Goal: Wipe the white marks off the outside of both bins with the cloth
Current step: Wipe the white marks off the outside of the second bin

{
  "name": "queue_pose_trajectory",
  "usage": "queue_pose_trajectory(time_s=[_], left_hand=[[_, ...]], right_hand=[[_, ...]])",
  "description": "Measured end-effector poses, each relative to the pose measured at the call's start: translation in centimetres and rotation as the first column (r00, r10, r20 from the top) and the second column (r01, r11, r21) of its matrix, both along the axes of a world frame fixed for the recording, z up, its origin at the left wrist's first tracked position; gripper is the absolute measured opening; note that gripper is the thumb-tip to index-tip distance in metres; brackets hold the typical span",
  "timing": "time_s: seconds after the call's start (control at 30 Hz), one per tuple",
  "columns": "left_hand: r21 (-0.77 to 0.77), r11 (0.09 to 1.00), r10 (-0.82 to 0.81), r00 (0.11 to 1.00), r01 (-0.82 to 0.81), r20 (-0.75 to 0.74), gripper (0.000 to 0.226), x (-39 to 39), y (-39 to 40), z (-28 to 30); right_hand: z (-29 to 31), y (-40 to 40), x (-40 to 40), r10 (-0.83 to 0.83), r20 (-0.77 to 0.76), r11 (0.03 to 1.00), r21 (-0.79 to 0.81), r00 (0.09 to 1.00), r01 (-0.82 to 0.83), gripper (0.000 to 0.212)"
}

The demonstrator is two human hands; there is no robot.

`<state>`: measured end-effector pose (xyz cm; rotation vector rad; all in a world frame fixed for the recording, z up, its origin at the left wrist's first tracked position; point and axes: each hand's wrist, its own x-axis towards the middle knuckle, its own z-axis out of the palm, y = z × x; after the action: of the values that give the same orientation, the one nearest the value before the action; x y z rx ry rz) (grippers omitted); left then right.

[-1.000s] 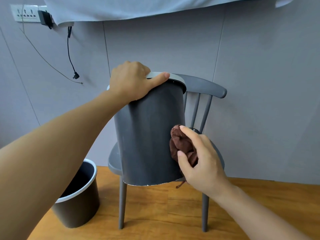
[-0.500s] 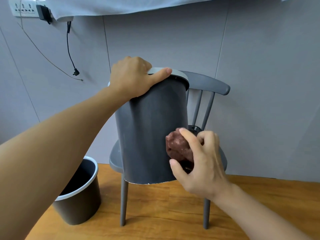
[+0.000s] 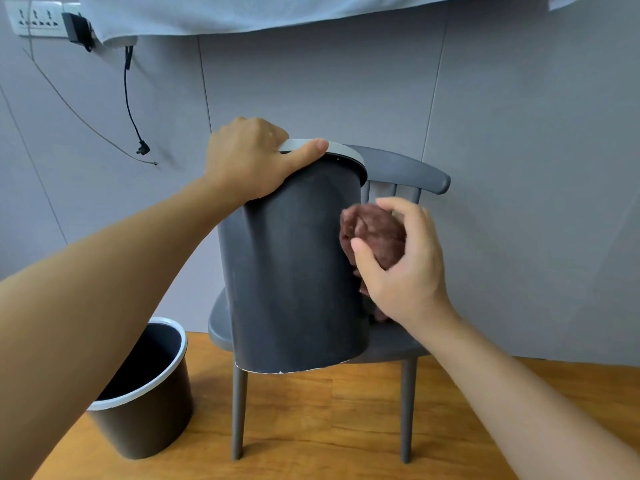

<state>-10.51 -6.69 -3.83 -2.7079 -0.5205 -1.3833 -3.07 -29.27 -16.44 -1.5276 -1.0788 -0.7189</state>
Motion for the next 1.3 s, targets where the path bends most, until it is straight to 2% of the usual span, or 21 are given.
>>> queue_pose_trajectory(time_s=[0.1,0.2,0.27,0.33,0.37,0.4,0.47,0.53,0.57,0.7,0.83,0.97,1.1,1.2,1.3], left_hand=[[0.000,1.000,-0.019,1.000,0.019,0.004,0.082,-0.1,0.1,-0.1],[-0.029,0.999,-0.029,1.000,0.029,0.005,0.083,-0.3,0.4,-0.1],[-0.044,0.998,-0.041,0.999,0.041,0.008,0.082,-0.5,0.6,-0.1],[-0.043,0.998,-0.047,0.999,0.047,0.006,0.082,-0.6,0.6,-0.2],[-0.042,0.998,-0.044,0.999,0.044,0.004,0.082,-0.6,0.5,-0.2],[-0.040,0.999,-0.036,0.999,0.036,0.002,0.082,-0.6,0.3,-0.1],[-0.035,0.999,-0.015,1.000,0.015,-0.001,0.083,-0.6,0.1,-0.1],[-0.026,1.000,-0.001,1.000,0.001,-0.008,0.083,-0.7,-0.1,0.0],[-0.021,1.000,0.004,1.000,-0.004,-0.012,0.083,-0.7,-0.2,0.0],[-0.026,0.999,0.038,0.999,-0.039,-0.021,0.083,-0.8,-0.3,0.2],[-0.017,0.998,0.052,0.998,-0.052,-0.031,0.084,-0.5,-0.1,0.1],[0.016,0.999,0.032,0.998,-0.031,-0.045,0.082,-0.3,-0.9,0.2],[0.019,1.000,-0.022,0.999,0.022,-0.035,0.079,-1.7,-0.5,-0.1],[-0.027,0.998,-0.062,0.997,0.063,0.039,0.078,-4.3,0.7,-1.0],[-0.056,0.994,-0.084,0.990,0.091,0.115,0.077,-7.7,2.1,-1.8]], right_hand=[[-0.1,1.3,0.3,0.027,0.053,0.993,-0.115,0.998,-0.021,0.039],[-3.1,0.1,-0.9,0.123,0.105,0.972,-0.211,0.987,-0.099,0.034],[-5.4,-1.5,-1.9,0.223,0.138,0.918,-0.362,0.965,-0.161,0.034],[-6.5,-2.9,-2.7,0.271,0.222,0.849,-0.513,0.937,-0.124,0.035],[-6.3,-3.2,-2.8,0.279,0.249,0.839,-0.533,0.927,-0.109,0.035],[-5.7,-3.3,-2.7,0.275,0.245,0.854,-0.507,0.930,-0.119,0.034],[-3.6,-2.7,-2.3,0.221,0.203,0.926,-0.352,0.954,-0.139,0.033],[-0.9,-1.6,-1.7,0.112,0.186,0.972,-0.224,0.976,-0.069,0.035],[0.2,-0.9,-1.5,0.070,0.174,0.975,-0.218,0.982,-0.031,0.037],[-0.2,0.7,-2.3,0.017,0.198,0.936,-0.349,0.980,0.054,0.036],[-3.5,-1.1,-4.3,0.122,0.334,0.888,-0.458,0.935,0.048,0.027],[-5.5,-3.1,-5.9,0.248,0.470,0.788,-0.607,0.847,0.106,0.032],[-5.6,-4.7,-6.5,0.214,0.328,0.840,-0.543,0.920,-0.002,0.029],[-5.0,-5.1,-6.5,0.192,0.200,0.905,-0.416,0.961,-0.094,0.033],[-4.5,-4.6,-7.0,0.237,0.099,0.924,-0.332,0.967,-0.192,0.031]])
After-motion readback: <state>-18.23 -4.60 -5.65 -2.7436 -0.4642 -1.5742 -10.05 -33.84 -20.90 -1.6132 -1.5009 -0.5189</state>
